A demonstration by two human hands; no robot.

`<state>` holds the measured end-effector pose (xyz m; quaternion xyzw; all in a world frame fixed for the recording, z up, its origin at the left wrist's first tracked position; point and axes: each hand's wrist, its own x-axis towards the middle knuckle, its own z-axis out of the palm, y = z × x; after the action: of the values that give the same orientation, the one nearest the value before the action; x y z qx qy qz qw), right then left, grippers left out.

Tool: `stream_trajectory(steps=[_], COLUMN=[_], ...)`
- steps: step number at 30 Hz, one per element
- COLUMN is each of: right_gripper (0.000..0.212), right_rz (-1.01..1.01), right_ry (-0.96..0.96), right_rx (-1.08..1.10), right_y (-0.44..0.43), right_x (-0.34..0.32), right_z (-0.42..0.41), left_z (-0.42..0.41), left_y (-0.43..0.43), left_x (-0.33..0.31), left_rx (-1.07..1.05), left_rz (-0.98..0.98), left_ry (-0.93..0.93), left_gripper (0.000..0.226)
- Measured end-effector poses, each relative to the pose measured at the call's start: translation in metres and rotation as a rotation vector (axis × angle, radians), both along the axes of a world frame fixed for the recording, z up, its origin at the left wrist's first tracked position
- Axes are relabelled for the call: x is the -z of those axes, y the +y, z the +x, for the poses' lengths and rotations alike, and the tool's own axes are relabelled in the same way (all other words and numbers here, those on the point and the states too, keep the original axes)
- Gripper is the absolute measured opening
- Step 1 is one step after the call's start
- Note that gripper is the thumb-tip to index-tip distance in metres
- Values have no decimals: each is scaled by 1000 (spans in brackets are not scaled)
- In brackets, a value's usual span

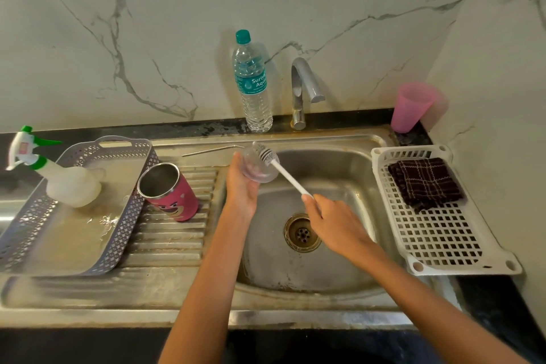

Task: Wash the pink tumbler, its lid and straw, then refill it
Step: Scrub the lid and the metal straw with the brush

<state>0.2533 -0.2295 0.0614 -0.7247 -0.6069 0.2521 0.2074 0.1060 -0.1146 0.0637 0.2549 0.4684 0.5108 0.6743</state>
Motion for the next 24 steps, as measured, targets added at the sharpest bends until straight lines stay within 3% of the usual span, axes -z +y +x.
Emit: stream_trajectory(steps=[7, 12, 15, 20, 24], right_gripper=[47, 47, 46, 48, 47], right_rz=[2, 16, 26, 23, 18], right_ry=[-49, -23, -81, -101, -89], right_rx=[-48, 11, -58, 6, -12], right_y=[-13, 10, 0, 18, 6], right_x=[6, -2, 0, -8, -5], right_z=[-5, 2, 1, 8, -1], left_z=[-7, 6, -2, 12, 18], left_y=[8, -4, 9, 8, 22], left_x=[4, 2, 4, 22, 12], left_rx=[-68, 22, -58, 55, -5], left_rz=[-24, -1, -11, 22, -59], left_ry=[13, 61, 62, 223, 130], left_gripper=[47, 44, 45, 50, 43])
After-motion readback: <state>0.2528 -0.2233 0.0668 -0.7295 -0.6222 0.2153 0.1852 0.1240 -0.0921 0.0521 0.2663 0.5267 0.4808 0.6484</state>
